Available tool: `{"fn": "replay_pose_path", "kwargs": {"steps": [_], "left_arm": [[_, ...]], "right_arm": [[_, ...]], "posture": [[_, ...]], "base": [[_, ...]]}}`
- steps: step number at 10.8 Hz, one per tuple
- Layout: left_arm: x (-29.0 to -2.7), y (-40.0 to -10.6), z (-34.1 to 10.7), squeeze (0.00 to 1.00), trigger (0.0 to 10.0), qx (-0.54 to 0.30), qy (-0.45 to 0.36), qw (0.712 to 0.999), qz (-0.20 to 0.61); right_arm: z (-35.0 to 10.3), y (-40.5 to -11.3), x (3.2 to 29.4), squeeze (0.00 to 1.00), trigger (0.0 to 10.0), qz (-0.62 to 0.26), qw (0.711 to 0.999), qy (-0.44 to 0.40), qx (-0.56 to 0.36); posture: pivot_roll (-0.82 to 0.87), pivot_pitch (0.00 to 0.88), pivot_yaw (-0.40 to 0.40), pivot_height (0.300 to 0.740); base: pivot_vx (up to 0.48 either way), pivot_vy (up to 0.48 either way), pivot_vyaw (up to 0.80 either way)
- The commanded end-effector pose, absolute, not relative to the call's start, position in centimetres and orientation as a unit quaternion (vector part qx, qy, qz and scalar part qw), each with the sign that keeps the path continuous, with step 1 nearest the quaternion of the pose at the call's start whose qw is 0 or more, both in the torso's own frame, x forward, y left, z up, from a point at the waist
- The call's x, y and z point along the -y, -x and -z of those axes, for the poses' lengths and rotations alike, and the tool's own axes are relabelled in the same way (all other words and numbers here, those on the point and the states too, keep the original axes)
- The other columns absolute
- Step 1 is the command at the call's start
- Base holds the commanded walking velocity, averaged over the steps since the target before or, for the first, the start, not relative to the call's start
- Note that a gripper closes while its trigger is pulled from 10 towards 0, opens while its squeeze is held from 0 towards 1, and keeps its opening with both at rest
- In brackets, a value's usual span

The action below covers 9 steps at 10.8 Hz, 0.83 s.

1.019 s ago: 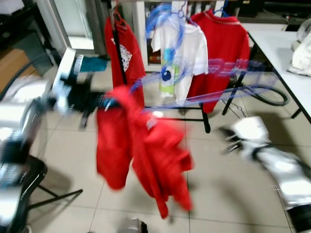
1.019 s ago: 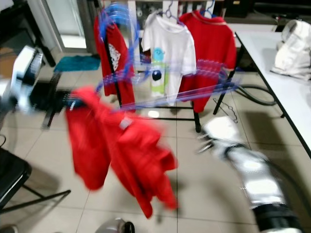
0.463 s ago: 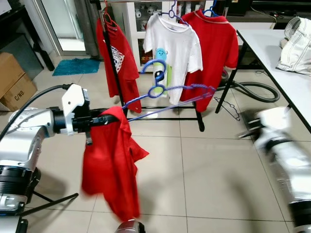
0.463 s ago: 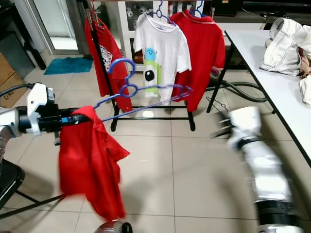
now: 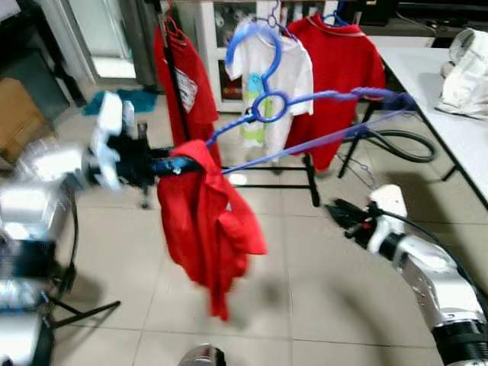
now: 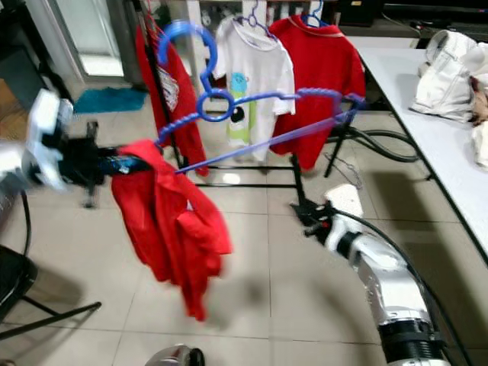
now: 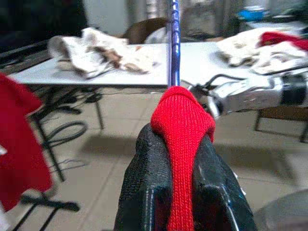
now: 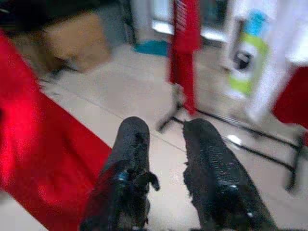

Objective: Hang hanger

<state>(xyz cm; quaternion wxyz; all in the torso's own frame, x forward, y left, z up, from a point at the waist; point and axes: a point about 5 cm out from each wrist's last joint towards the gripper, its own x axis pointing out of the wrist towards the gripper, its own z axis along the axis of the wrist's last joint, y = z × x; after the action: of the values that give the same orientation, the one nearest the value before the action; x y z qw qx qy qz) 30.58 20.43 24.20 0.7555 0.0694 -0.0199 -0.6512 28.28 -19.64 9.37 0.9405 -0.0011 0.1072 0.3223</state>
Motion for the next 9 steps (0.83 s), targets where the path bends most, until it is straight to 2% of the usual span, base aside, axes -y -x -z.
{"fn": "replay_pose_path", "kwargs": {"steps": [1, 4, 6, 7, 9], "left_arm": [[-20.6, -30.6, -25.7, 0.0, 0.0, 0.025, -0.08, 0.733, 0.675], [-19.3, -31.2, -27.7, 0.0, 0.0, 0.009, -0.112, 0.684, 0.72], [-18.7, -31.7, -28.5, 0.0, 0.0, 0.021, -0.121, 0.679, 0.724], [-18.6, -31.9, -29.2, 0.0, 0.0, 0.033, -0.127, 0.677, 0.724], [-18.4, -32.1, -30.0, 0.0, 0.0, 0.047, -0.13, 0.674, 0.726]], "right_arm": [[-10.6, -28.4, 18.5, 1.0, 10.0, -0.365, 0.928, -0.006, -0.075], [-12.7, -28.4, 16.1, 1.0, 10.0, -0.434, 0.898, -0.067, -0.021], [-13.9, -27.9, 14.7, 1.0, 10.0, -0.47, 0.875, -0.119, -0.007], [-14.2, -26.8, 13.1, 1.0, 10.0, -0.503, 0.852, -0.145, -0.01], [-13.7, -25.8, 11.3, 1.0, 10.0, -0.535, 0.833, -0.141, -0.027]], "posture": [[0.06, 0.0, 0.034, 0.74], [0.09, 0.0, 0.009, 0.74], [0.1, 0.0, 0.015, 0.74], [0.11, 0.0, 0.017, 0.74], [0.11, 0.0, 0.022, 0.74]], "base": [[0.0, 0.0, 0.0], [0.0, 0.0, 0.0], [0.0, 0.0, 0.0], [0.0, 0.0, 0.0], [0.0, 0.0, 0.0]]}}
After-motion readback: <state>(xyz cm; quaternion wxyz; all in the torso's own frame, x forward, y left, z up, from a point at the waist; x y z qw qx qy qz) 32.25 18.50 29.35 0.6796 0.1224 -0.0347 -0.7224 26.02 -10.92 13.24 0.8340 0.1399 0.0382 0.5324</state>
